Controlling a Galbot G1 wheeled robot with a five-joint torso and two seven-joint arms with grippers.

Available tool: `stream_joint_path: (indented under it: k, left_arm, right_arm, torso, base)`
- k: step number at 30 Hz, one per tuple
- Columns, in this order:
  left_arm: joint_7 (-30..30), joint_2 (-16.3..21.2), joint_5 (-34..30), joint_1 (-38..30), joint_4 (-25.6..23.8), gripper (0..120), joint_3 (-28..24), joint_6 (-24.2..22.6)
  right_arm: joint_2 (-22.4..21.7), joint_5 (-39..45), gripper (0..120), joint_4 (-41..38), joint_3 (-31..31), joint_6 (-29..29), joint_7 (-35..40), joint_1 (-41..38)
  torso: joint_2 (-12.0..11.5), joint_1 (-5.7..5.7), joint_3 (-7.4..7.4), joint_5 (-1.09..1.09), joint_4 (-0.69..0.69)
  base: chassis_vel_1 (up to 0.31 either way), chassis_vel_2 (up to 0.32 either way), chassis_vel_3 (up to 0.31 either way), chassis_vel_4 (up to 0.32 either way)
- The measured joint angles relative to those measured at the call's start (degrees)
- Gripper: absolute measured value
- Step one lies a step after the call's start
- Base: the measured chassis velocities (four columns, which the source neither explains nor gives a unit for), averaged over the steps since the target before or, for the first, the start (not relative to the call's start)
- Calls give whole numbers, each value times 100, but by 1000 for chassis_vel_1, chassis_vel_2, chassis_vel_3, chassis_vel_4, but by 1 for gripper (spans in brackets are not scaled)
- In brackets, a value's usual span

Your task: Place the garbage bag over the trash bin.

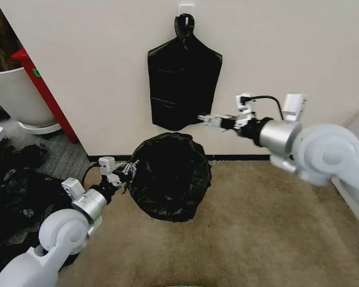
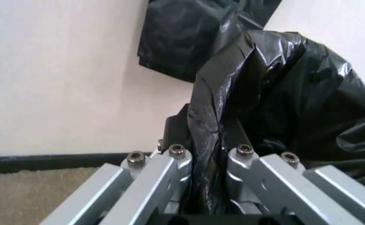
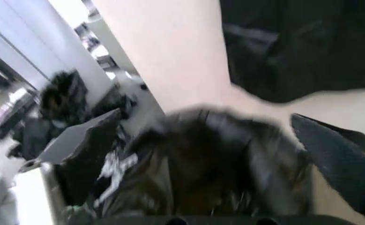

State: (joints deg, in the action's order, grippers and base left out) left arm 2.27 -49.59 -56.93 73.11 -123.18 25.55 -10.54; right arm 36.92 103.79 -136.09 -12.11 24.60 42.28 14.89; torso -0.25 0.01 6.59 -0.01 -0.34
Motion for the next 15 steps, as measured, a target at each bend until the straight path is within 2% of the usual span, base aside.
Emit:
stream_joint_path:
  k: [4, 6, 7, 11, 13, 15]
  left_arm:
    - [174, 6, 236, 22, -154, 4, -59, 98]
    - [198, 4, 300, 19, -171, 4, -73, 144]
    - [223, -2, 407, 11, -183, 4, -87, 195]
    - [275, -22, 828, -11, -228, 4, -110, 420]
    - [276, -30, 912, -5, -250, 4, -118, 464]
    - [272, -57, 1117, 29, -295, 4, -141, 579]
  right_arm:
    - [435, 87, 79, -282, -314, 126, 845, 26]
    - [523, 111, 75, -291, -386, 165, 979, 14]
    - [638, 138, 70, -289, -506, 205, 1168, -19]
    - [1086, 296, 54, -179, -1061, 186, 2141, -149]
    - [1179, 298, 50, -135, -1190, 160, 2329, -172]
    - [1386, 233, 41, 51, -1521, 95, 2745, -225]
  torso:
    - [0, 0, 0, 1, 0]
    - [0, 0, 0, 0, -1]
    - [0, 0, 0, 0, 0]
    - [0, 0, 0, 0, 0]
    - [0, 0, 0, 0, 0]
    - [0, 0, 0, -1, 0]
  base:
    - [0, 0, 0, 0]
    - [0, 0, 0, 0]
    - [0, 0, 0, 0]
    - [0, 0, 0, 0]
    - [0, 0, 0, 0]
    - [0, 0, 0, 0]
